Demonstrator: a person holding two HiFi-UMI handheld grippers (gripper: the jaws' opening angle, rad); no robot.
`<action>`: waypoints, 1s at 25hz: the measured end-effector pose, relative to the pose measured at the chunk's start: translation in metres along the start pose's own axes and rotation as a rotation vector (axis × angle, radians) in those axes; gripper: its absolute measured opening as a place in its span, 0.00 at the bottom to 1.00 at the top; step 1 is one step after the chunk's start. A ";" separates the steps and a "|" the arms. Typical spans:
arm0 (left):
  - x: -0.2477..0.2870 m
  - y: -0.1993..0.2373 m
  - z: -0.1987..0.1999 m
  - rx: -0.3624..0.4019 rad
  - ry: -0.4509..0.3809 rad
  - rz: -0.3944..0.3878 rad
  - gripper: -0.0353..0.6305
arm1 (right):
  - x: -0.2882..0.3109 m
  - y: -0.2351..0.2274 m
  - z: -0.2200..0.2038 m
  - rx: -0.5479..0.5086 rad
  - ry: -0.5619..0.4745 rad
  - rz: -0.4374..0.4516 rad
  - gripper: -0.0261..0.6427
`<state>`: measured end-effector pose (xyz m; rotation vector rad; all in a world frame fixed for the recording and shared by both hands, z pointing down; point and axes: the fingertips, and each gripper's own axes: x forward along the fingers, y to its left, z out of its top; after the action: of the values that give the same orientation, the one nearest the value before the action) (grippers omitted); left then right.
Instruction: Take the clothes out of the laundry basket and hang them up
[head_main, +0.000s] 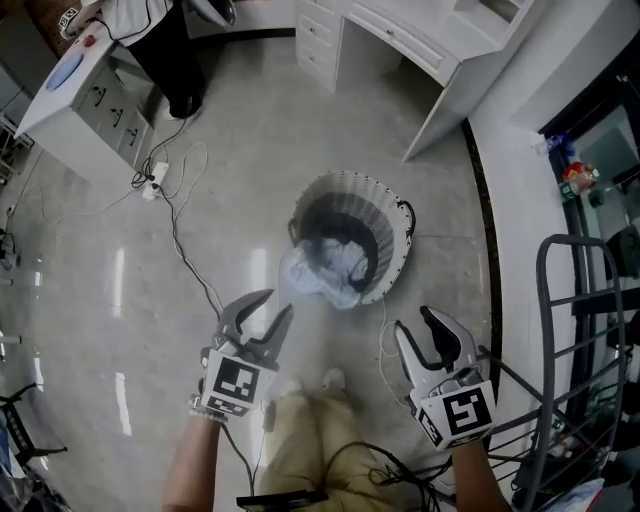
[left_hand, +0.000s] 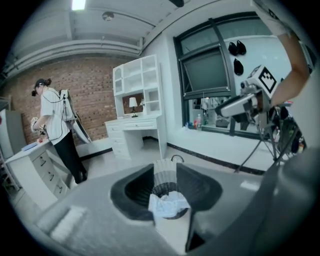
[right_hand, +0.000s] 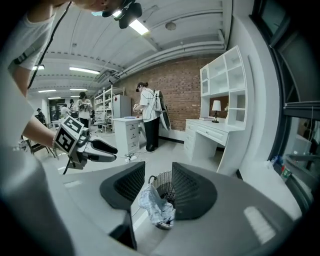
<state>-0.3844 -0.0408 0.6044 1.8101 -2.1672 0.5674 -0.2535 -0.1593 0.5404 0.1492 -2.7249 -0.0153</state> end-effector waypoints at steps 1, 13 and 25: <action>0.009 0.003 -0.011 -0.006 0.009 -0.002 0.25 | 0.007 -0.001 -0.007 0.003 0.003 0.001 0.29; 0.111 0.023 -0.169 -0.072 0.148 0.004 0.27 | 0.074 -0.016 -0.097 -0.047 -0.019 -0.004 0.29; 0.223 0.037 -0.296 -0.144 0.204 0.019 0.28 | 0.115 -0.026 -0.196 -0.062 -0.053 -0.023 0.29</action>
<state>-0.4778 -0.0973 0.9603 1.5854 -2.0355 0.5583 -0.2770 -0.1953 0.7650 0.1647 -2.7719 -0.1112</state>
